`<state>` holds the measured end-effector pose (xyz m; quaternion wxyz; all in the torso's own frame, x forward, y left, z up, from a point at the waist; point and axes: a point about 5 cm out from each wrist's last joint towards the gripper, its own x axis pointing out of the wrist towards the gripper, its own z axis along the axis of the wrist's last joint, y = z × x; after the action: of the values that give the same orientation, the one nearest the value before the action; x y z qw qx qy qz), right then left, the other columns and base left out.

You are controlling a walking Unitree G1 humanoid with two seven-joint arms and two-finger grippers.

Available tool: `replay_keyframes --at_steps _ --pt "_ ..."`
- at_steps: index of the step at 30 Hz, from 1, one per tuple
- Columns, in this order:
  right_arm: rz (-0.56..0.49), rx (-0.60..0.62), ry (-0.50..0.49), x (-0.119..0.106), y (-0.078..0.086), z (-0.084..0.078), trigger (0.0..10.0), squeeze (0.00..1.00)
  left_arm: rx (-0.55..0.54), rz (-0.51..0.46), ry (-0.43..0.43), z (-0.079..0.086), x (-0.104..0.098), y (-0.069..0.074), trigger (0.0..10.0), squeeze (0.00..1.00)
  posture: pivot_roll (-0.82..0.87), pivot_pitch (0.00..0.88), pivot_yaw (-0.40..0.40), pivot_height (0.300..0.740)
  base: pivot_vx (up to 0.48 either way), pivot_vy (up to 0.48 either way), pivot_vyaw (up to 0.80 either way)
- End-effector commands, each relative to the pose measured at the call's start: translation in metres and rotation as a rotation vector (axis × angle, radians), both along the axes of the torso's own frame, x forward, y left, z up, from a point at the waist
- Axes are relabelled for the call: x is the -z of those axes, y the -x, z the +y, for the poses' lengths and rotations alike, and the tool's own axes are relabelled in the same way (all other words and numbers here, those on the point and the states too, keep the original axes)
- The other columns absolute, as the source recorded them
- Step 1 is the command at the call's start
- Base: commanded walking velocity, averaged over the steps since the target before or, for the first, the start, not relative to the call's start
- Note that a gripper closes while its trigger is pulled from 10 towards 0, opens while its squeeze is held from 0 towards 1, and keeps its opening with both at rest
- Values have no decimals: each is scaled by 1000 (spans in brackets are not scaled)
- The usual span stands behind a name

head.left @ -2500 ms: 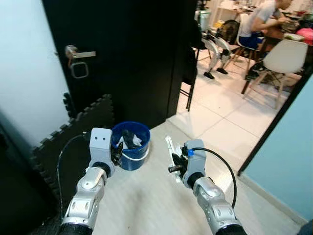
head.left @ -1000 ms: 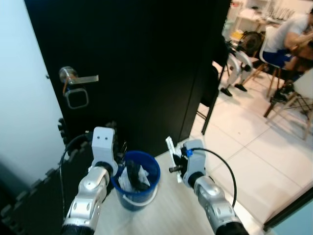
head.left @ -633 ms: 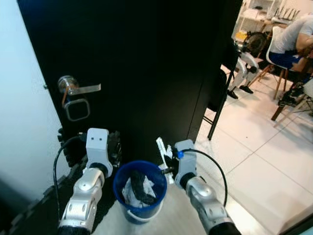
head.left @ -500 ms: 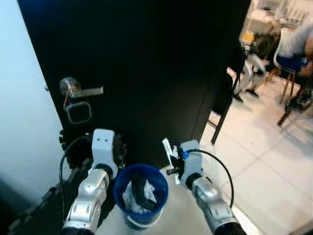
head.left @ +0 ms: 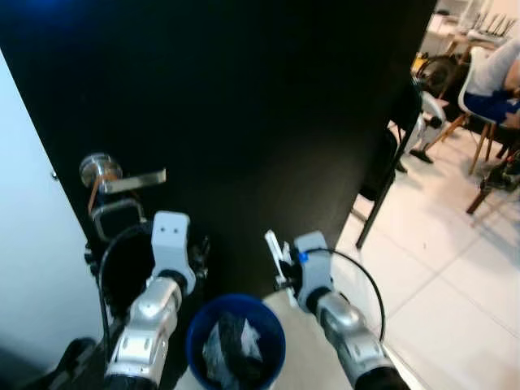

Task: Clean up the room

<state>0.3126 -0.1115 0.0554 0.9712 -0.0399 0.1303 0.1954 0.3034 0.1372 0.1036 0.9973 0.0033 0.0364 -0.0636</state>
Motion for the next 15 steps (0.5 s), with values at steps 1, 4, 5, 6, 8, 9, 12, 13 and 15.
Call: replay_keyframes --at_steps 1,4,5,6,8,9,12,13,15 --pt "65 -18 42 13 2 5 10000 0 73 87 -94 -6 18 3 10000 0 34 43 -87 740 0 0 0" --pt "126 2 78 21 -1 6 10000 0 149 77 -206 -12 22 6 10000 0 21 129 -103 740 0 0 0" --pt "126 2 78 21 -1 6 10000 0 149 77 -206 -12 22 6 10000 0 21 129 -103 740 0 0 0" --pt "144 7 72 22 -2 8 10000 0 182 60 -241 -14 22 7 10000 0 19 143 -105 740 0 0 0" --pt "158 -35 111 25 -3 16 10000 0 232 61 -268 -15 23 13 10000 0 14 238 -106 740 0 0 0" --pt "163 -56 129 27 -2 19 10000 0 249 69 -268 -15 23 15 10000 0 14 238 -106 740 0 0 0" --pt "171 -96 162 29 -1 23 10000 0 280 82 -283 -15 24 19 10000 0 15 269 -105 740 0 0 0" --pt "177 -137 185 31 0 28 10000 0 330 91 -326 -14 24 25 10000 0 27 312 -111 740 0 0 0" --pt "195 -218 225 33 2 38 10000 0 446 114 -437 -9 25 40 10000 0 43 336 -116 740 0 0 0"
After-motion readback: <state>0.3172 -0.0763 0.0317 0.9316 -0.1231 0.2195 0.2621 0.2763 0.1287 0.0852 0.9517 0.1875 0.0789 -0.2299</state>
